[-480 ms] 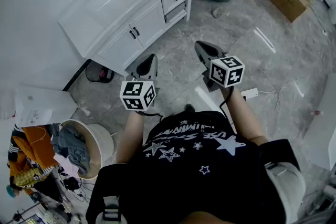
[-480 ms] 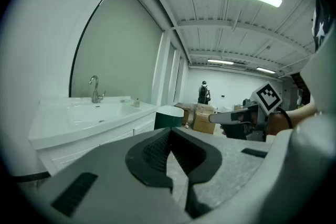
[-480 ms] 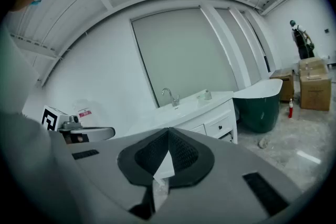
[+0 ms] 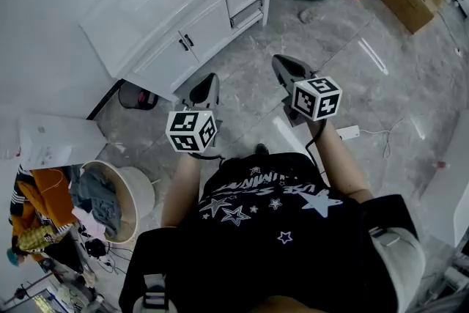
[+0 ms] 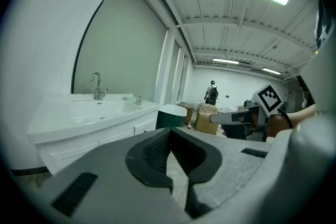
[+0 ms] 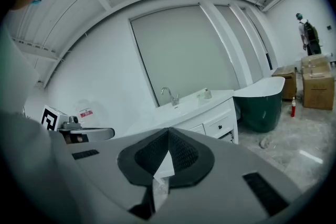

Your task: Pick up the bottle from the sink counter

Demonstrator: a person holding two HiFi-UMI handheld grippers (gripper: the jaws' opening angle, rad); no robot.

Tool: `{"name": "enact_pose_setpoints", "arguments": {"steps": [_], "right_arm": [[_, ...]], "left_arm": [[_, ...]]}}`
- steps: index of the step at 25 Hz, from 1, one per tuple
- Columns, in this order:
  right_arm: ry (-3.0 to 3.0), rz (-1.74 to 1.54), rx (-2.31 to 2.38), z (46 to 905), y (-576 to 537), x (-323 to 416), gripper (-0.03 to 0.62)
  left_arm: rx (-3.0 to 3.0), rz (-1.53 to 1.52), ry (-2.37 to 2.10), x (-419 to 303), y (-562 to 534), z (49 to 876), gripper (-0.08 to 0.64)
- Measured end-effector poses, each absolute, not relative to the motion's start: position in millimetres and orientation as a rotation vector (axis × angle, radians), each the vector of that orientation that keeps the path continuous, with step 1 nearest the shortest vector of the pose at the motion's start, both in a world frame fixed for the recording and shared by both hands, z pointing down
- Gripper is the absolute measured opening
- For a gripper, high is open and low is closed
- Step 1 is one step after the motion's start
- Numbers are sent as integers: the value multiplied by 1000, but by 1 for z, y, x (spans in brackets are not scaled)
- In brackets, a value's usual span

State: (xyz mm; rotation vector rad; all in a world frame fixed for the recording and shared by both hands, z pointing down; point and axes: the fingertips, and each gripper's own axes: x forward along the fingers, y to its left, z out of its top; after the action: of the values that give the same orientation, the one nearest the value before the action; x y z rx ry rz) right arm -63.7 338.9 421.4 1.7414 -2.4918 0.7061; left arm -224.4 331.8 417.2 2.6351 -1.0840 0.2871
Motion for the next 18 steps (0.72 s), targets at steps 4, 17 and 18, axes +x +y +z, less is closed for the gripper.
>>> {"name": "enact_pose_setpoints", "arguments": {"steps": [4, 17, 18], "right_arm": [[-2501, 722, 1750, 424, 332, -51, 6], [-2462, 783, 1788, 452, 303, -1, 6], [-2456, 782, 1793, 454, 297, 2, 6]], "left_arm": [[2625, 299, -1096, -213, 326, 421, 8], [2580, 275, -1124, -187, 270, 435, 8], [2584, 276, -1120, -184, 263, 437, 8]]}}
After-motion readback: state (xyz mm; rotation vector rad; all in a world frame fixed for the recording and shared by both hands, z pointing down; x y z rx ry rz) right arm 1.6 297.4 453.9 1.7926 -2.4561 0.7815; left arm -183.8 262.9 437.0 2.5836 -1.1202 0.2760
